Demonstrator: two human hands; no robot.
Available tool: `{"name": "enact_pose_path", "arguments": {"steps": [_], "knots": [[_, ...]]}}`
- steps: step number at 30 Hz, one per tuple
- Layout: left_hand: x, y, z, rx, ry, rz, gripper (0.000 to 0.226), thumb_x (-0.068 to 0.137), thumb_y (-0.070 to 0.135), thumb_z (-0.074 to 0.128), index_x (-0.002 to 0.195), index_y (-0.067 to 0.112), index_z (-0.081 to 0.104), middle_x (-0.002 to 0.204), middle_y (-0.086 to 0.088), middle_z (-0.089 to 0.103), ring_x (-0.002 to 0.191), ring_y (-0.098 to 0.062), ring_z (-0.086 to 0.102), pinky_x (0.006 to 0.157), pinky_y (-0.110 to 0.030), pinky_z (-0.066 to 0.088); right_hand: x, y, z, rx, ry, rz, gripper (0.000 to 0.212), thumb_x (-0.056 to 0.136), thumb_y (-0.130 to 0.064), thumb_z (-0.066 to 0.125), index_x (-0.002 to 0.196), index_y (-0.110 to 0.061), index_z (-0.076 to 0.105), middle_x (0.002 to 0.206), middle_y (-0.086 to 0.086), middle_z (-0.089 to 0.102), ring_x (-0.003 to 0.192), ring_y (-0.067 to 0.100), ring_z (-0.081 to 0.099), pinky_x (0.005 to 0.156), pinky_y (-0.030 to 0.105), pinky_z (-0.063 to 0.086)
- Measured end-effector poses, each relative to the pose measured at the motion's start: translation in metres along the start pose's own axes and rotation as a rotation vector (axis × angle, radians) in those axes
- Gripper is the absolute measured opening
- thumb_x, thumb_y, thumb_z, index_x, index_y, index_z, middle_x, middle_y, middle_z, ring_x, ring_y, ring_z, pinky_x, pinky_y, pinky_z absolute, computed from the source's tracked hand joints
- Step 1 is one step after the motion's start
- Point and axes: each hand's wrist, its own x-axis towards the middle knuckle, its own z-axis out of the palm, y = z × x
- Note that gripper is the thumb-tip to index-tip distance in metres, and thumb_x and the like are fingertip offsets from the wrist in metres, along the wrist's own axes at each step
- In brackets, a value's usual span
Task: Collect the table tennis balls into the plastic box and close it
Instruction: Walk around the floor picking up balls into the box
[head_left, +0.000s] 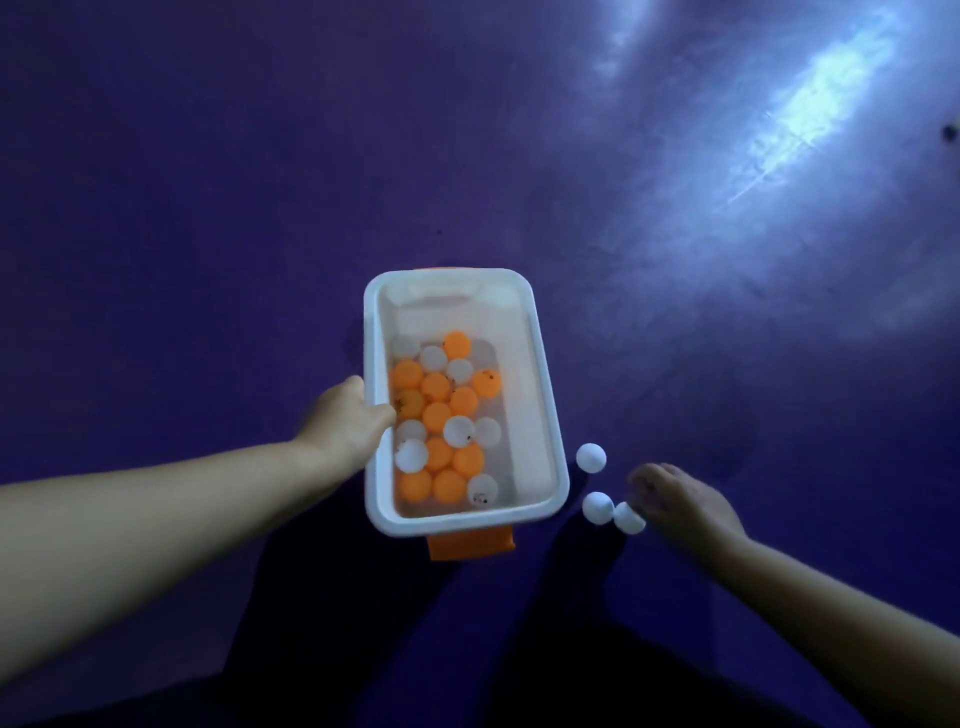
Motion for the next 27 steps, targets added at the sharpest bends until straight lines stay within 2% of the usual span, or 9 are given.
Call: {"name": "enact_pose_path", "arguments": {"steps": [3, 5, 8, 10, 13, 16, 20, 24, 27], "knots": [[-0.005, -0.010, 0.014, 0.011, 0.026, 0.009, 0.021, 0.085, 0.013, 0.053, 0.068, 0.013, 0.040, 0.074, -0.005, 0.051, 0.066, -0.023, 0.047, 0.053, -0.030, 0.033, -0.010, 0.018, 0.033, -0.012, -0.006, -0.072, 0.052, 0.085, -0.046, 0.062, 0.133, -0.036, 0.043, 0.124, -0.014, 0.046, 0.087, 0.008, 0.053, 0.061, 0.024, 0.041], [-0.007, -0.017, 0.022, -0.013, 0.029, 0.004, 0.021, 0.085, 0.013, 0.053, 0.068, 0.011, 0.039, 0.070, -0.004, 0.050, 0.062, -0.021, 0.045, 0.051, -0.030, 0.032, -0.013, 0.022, 0.048, -0.035, 0.003, -0.102, 0.058, 0.084, -0.041, 0.066, 0.136, -0.032, 0.042, 0.126, -0.011, 0.043, 0.093, 0.006, 0.048, 0.059, 0.021, 0.040], [-0.006, -0.024, 0.027, -0.032, 0.035, 0.021, 0.025, 0.084, 0.015, 0.053, 0.066, 0.011, 0.036, 0.066, -0.003, 0.047, 0.058, -0.020, 0.041, 0.051, -0.031, 0.031, -0.013, 0.024, 0.058, 0.090, 0.123, -0.063, 0.041, 0.082, -0.025, 0.070, 0.120, -0.018, 0.054, 0.113, -0.006, 0.047, 0.086, 0.014, 0.051, 0.057, 0.029, 0.045], [-0.002, -0.024, 0.028, -0.032, 0.021, 0.034, 0.024, 0.082, 0.019, 0.052, 0.067, 0.011, 0.036, 0.069, -0.004, 0.048, 0.062, -0.023, 0.043, 0.055, -0.033, 0.033, -0.012, 0.021, 0.057, 0.183, 0.192, 0.013, 0.029, 0.079, -0.009, 0.066, 0.105, -0.010, 0.053, 0.102, -0.005, 0.044, 0.076, 0.021, 0.050, 0.053, 0.028, 0.039], [0.002, -0.023, 0.029, 0.018, 0.011, 0.037, 0.020, 0.087, 0.015, 0.051, 0.072, 0.009, 0.038, 0.076, -0.007, 0.050, 0.072, -0.028, 0.047, 0.060, -0.035, 0.035, -0.013, 0.011, 0.057, 0.181, 0.254, 0.025, 0.027, 0.072, 0.005, 0.059, 0.097, -0.002, 0.055, 0.093, -0.003, 0.044, 0.072, 0.024, 0.047, 0.049, 0.025, 0.030], [0.004, -0.026, 0.029, 0.071, 0.006, 0.033, 0.016, 0.088, 0.016, 0.048, 0.079, 0.006, 0.039, 0.083, -0.011, 0.052, 0.078, -0.032, 0.050, 0.067, -0.038, 0.040, -0.014, -0.001, 0.062, 0.183, 0.259, -0.002, 0.033, 0.074, -0.006, 0.065, 0.106, -0.006, 0.059, 0.096, 0.002, 0.056, 0.073, 0.020, 0.050, 0.056, 0.027, 0.034], [0.005, -0.028, 0.028, 0.070, 0.001, 0.040, 0.020, 0.088, 0.015, 0.048, 0.073, 0.011, 0.035, 0.076, -0.005, 0.048, 0.073, -0.029, 0.047, 0.064, -0.036, 0.037, -0.013, -0.015, 0.067, 0.140, 0.251, 0.036, 0.043, 0.083, -0.040, 0.067, 0.117, -0.017, 0.055, 0.092, -0.007, 0.058, 0.070, 0.013, 0.051, 0.057, 0.026, 0.034], [0.004, -0.028, 0.026, 0.072, -0.002, 0.045, 0.024, 0.088, 0.015, 0.047, 0.069, 0.014, 0.032, 0.073, -0.004, 0.045, 0.069, -0.027, 0.044, 0.061, -0.034, 0.035, -0.011, -0.023, 0.060, 0.164, 0.245, 0.077, 0.023, 0.087, -0.044, 0.060, 0.094, -0.023, 0.054, 0.072, -0.012, 0.052, 0.065, 0.012, 0.053, 0.052, 0.023, 0.034], [0.004, -0.029, 0.025, 0.081, -0.006, 0.041, 0.026, 0.088, 0.014, 0.047, 0.068, 0.015, 0.031, 0.072, -0.003, 0.044, 0.070, -0.027, 0.044, 0.062, -0.034, 0.034, -0.012, -0.033, 0.041, 0.392, 0.425, 0.053, 0.029, 0.080, -0.043, 0.066, 0.088, -0.021, 0.050, 0.074, -0.010, 0.055, 0.068, 0.018, 0.054, 0.059, 0.027, 0.035]]}}
